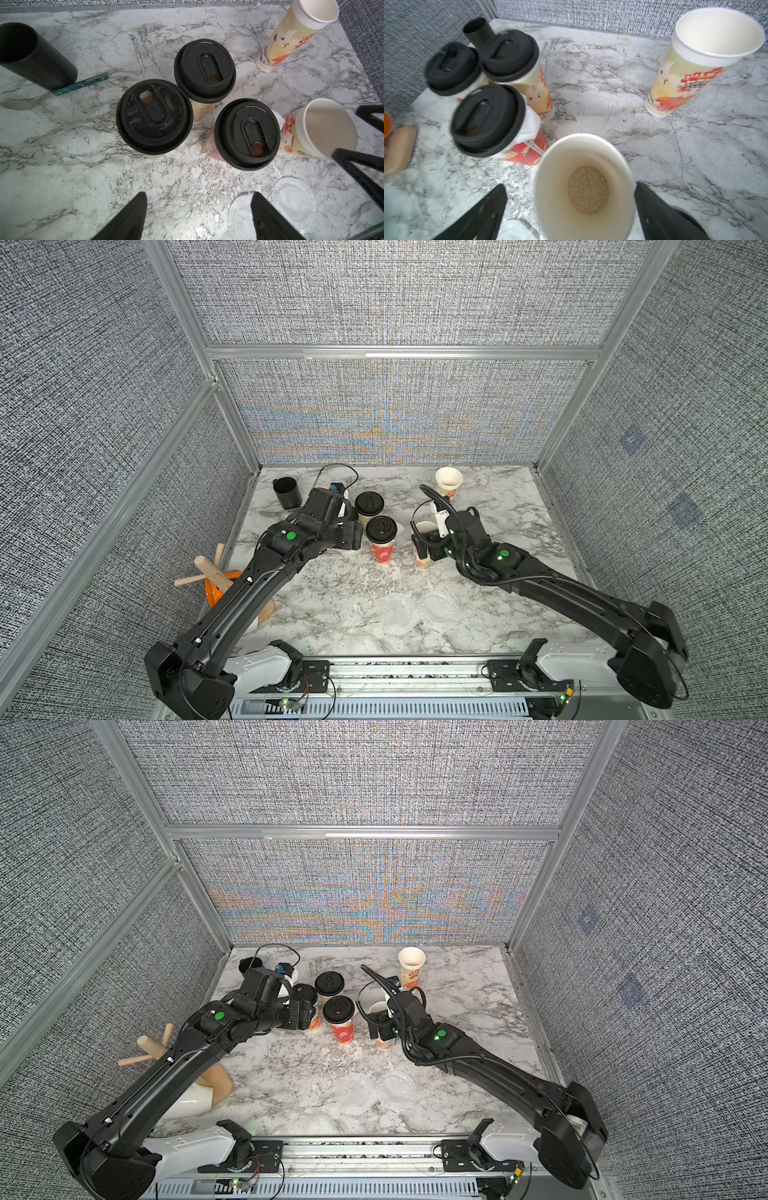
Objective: Put the leak-proof paper on the milk tea cups
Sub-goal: Move the cup to the center of the board, then pick up the leak-proof paper from the center of the board.
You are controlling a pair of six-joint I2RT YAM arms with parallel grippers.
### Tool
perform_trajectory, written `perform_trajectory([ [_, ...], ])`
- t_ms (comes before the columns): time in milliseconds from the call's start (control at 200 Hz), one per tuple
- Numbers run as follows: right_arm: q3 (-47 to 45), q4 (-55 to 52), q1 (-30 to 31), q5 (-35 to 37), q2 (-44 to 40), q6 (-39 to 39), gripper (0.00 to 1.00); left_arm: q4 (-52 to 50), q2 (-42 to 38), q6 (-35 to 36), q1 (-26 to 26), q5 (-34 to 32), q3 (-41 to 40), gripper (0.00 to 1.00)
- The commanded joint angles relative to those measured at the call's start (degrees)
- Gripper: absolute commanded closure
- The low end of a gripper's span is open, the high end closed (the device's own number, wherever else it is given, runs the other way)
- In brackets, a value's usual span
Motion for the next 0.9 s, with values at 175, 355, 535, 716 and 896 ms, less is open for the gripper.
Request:
perform_trajectory([
  [175,-6.3,-28.5,1.4,1.1,-13.2,22.7,0.09,0.3,-1.3,0.2,0.0,2.4,-0.7,0.18],
  [355,-20.3,-25.5,1.5,-10.0,-15.3,31.2,0.26,0.4,-1.9,-0.1,0.0,4.7,-1.4,0.18],
  [535,-27.6,-14.2,1.5,-14.4,-13.8,35.7,0.37,0.6,-2.8,0.5,0.0,5.1,-2.2,0.18],
  [716,-26.1,-12.4,1.5,-13.0,-6.8,35.4,0.44,0.6,-2.7,0.6,0.0,5.2,-2.9,0.19],
  [896,-24.2,-15.4,2.3,-9.9,-0.5,35.2,0.5,1.1,-2.8,0.9,0.0,6.5,-3.5,0.19],
])
